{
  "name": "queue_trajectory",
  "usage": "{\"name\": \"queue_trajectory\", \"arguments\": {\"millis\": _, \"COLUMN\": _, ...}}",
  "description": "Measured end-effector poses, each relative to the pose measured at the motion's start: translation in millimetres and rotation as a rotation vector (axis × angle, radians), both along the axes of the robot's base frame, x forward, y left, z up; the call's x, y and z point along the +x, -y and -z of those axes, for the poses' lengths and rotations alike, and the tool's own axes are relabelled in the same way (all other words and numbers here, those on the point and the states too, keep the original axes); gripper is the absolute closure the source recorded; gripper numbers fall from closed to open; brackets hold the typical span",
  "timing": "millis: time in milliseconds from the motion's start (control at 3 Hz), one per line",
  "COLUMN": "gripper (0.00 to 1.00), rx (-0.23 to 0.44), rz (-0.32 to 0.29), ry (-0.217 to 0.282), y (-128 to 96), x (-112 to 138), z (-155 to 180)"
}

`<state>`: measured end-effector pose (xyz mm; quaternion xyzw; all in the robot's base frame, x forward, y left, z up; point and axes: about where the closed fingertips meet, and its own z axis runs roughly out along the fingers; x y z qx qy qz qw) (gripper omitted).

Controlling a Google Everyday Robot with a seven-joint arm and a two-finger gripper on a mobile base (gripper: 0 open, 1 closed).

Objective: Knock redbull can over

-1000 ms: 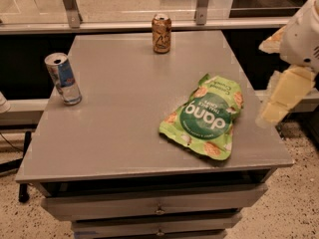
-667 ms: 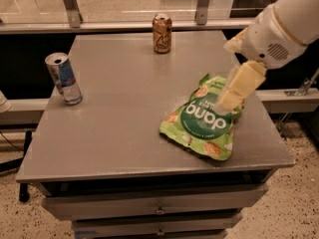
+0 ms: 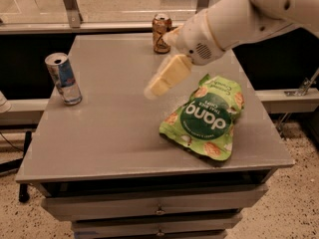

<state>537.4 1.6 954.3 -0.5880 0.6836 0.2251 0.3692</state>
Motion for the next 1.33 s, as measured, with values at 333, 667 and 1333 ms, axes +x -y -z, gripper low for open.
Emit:
{"name": "queue_trajectory", "arguments": {"millis": 333, "gripper": 0.00, "rx": 0.020, "rz": 0.011, "ry": 0.030, "y": -8.1, "x": 4.9, "z": -8.5}}
{"name": "queue_trajectory", "arguments": {"millis": 667, "gripper": 0.00, "rx": 0.020, "rz": 0.010, "ry": 0.030, "y": -8.3, "x": 4.9, "z": -8.5}}
{"name": "queue_trajectory", "arguments": {"millis": 1333, "gripper": 0.00, "rx": 0.179, "rz": -0.004, "ry": 0.111, "y": -58.0, "x": 26.6, "z": 15.0}}
